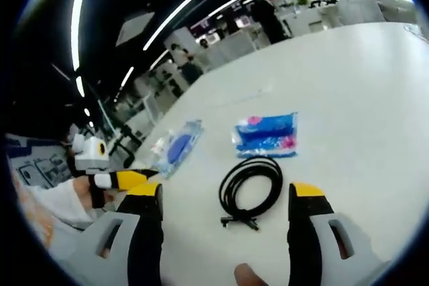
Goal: Arrange the tabletop items into an orderly group along one side of the table until the central work area is clear of visible clutter.
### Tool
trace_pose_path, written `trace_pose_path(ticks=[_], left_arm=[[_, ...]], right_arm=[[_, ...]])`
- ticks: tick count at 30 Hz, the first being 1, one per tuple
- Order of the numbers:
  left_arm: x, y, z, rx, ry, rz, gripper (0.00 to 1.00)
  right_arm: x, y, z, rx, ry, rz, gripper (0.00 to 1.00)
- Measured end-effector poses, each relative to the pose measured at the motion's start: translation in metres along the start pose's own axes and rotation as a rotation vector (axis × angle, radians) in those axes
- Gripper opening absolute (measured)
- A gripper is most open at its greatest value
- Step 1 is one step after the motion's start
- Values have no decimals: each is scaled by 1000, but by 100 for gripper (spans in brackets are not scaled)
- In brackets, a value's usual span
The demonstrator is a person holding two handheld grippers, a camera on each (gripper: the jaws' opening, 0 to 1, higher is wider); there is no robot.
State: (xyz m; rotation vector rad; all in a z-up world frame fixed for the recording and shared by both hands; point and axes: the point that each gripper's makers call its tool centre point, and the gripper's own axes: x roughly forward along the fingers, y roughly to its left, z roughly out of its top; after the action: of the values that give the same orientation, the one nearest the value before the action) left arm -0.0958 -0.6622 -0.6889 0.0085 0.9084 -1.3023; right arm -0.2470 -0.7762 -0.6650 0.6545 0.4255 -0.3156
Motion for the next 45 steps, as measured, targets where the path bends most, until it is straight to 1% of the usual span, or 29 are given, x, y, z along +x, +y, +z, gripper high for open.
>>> trace_pose_path(ticks=[5,8,15,18,20,22,25,27,29,31,33,34,35,36,38,39,41,45], left_arm=[[-6,13,2,-40,-22,33,92],[-12,22,2,-65,-39,55,90],[-22,41,-4,-113,-58,101,89],[-27,50,-7,-139,-68,120,88],[-29,53,-9,-146,-71,127,87],[-31,58,-11,-148,-68,143,86],[-35,63,-12,-169,-80,148,85],[-36,66,-13,-187,-83,149,85],[-36,68,-14,-194,-86,150,84],[-37,70,-13,-204,-91,148,84],[-37,70,-12,-209,-93,145,84],[-37,70,-13,-210,-90,144,84],[-37,70,-13,-209,-86,143,85],[-38,69,-13,-208,-84,140,85],[-39,69,-13,-208,-85,134,85],[-40,68,-13,-208,-86,132,85],[-42,68,-13,-207,-89,133,85],[-42,68,-12,-216,-95,136,85]], right_arm=[[1,4,10,-15,-13,5,75],[2,10,19,-38,-16,20,75],[11,21,38,-100,-2,56,73],[18,26,47,-147,14,74,72],[22,35,54,-190,29,93,72],[27,40,64,-227,34,104,71],[34,50,77,-272,51,137,70],[37,58,84,-331,67,156,70],[40,65,94,-411,88,161,69],[44,68,112,-507,94,161,69],[44,71,126,-595,106,168,69],[43,73,136,-673,111,178,68],[43,74,146,-716,99,174,67],[41,76,157,-746,100,178,67],[38,77,172,-778,110,184,67],[36,79,185,-808,101,182,68],[33,83,203,-831,90,187,68],[35,90,228,-838,74,205,69]])
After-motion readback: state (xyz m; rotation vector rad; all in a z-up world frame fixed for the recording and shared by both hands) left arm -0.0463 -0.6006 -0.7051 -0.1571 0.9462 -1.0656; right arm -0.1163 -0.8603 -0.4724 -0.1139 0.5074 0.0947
